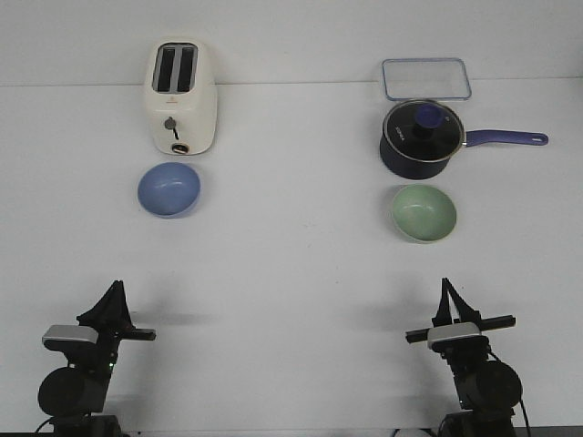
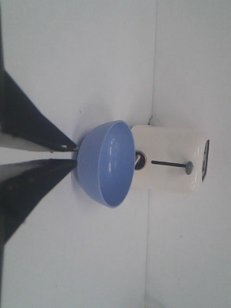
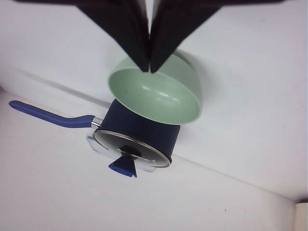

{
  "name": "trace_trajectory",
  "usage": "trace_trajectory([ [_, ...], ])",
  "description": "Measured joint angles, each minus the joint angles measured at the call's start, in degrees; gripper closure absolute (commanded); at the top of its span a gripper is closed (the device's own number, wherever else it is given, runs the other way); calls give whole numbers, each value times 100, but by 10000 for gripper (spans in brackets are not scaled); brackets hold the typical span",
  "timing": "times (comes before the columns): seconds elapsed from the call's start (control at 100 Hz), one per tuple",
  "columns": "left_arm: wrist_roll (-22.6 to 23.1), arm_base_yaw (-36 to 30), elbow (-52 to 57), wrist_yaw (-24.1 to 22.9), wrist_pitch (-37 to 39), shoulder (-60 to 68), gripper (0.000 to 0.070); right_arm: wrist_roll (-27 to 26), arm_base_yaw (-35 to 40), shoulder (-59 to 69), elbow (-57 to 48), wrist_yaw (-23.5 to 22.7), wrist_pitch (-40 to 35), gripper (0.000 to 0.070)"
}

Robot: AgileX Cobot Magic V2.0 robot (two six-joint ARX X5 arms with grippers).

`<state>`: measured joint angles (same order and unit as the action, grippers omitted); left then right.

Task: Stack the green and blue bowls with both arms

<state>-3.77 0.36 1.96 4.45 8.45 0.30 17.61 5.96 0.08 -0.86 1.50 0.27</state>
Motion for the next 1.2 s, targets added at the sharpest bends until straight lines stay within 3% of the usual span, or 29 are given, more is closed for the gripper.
trace_trajectory([
  [0.92,0,0,0,0,0,0,685,-31,0,0,0,-4,0,700],
  [1.03,0,0,0,0,0,0,685,-361,0,0,0,-4,9,700],
  [1.2,0,0,0,0,-2,0,685,-1569,0,0,0,35,11,700],
])
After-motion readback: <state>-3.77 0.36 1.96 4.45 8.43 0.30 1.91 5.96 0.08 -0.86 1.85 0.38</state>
